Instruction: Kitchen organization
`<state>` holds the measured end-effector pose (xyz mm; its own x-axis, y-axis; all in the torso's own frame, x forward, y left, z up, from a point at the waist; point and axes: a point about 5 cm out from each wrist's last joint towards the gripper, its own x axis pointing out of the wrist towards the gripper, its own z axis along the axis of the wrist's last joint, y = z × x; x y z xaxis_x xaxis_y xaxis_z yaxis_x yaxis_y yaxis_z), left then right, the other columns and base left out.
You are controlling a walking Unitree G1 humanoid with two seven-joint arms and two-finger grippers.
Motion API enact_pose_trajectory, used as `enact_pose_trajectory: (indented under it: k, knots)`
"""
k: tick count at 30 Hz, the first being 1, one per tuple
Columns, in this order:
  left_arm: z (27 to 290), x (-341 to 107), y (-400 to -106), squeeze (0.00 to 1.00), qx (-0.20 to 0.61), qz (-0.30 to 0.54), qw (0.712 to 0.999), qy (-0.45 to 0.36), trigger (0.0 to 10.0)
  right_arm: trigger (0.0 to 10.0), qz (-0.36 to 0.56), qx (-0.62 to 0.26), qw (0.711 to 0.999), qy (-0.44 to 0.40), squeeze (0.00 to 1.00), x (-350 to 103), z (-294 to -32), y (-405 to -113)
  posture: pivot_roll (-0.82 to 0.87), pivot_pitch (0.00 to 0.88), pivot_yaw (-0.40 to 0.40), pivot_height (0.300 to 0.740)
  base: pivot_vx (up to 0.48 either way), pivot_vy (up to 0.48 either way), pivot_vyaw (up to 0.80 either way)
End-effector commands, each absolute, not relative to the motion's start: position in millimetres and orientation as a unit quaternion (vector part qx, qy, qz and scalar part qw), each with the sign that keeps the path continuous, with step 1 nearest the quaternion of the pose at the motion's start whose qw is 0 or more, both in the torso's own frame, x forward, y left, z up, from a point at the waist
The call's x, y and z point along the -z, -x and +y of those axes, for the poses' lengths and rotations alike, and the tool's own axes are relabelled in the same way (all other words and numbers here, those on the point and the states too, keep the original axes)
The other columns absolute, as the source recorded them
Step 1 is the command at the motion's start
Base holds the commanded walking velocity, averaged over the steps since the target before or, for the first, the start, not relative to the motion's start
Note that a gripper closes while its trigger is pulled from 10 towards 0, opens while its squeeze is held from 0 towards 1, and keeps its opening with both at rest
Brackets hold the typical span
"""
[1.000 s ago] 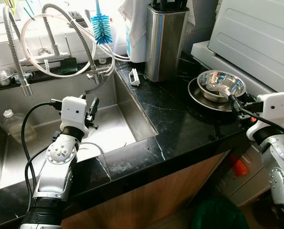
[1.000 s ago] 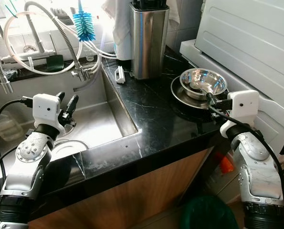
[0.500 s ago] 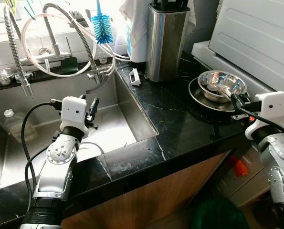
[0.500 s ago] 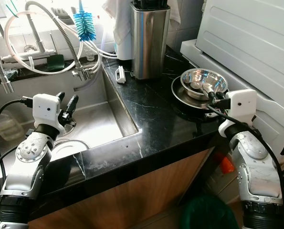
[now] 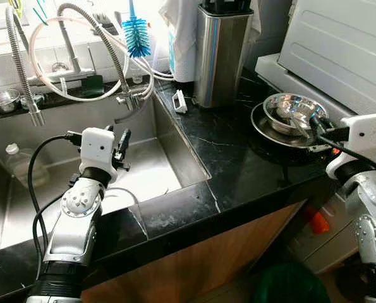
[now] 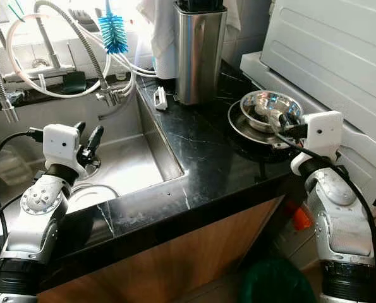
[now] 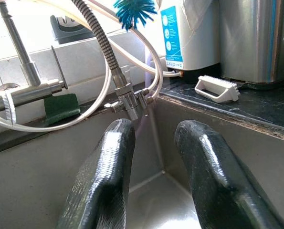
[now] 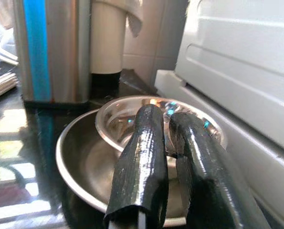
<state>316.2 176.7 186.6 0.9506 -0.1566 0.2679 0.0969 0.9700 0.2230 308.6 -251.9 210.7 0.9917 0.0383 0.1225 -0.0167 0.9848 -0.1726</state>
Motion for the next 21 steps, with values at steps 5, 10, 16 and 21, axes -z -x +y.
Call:
enact_pose_trajectory:
  k: [5, 10, 16, 21]
  knots:
    - [176, -192, -317, 0.00, 0.065, -0.149, 0.981, -0.103, 10.0, 0.0, -0.130, 0.009, 0.986, 0.104, 0.00, -245, -254, -307, 0.01, 0.020, 0.016, 0.740, 0.000, 0.000, 0.00]
    - [176, -192, -317, 0.00, 0.065, -0.149, 0.981, -0.102, 10.0, 0.0, -0.144, 0.012, 0.983, 0.110, 0.00, -255, -253, -307, 0.01, 0.020, 0.016, 0.740, 0.000, 0.000, 0.00]
    - [176, -192, -317, 0.00, 0.066, -0.148, 0.981, -0.102, 10.0, 0.0, -0.145, 0.002, 0.983, 0.109, 0.00, -256, -248, -307, 0.01, 0.023, 0.015, 0.740, 0.000, 0.000, 0.00]
    - [176, -192, -317, 0.00, 0.065, -0.149, 0.982, -0.102, 10.0, 0.0, -0.151, -0.005, 0.983, 0.104, 0.00, -258, -243, -306, 0.01, 0.026, 0.014, 0.740, 0.000, 0.000, 0.00]
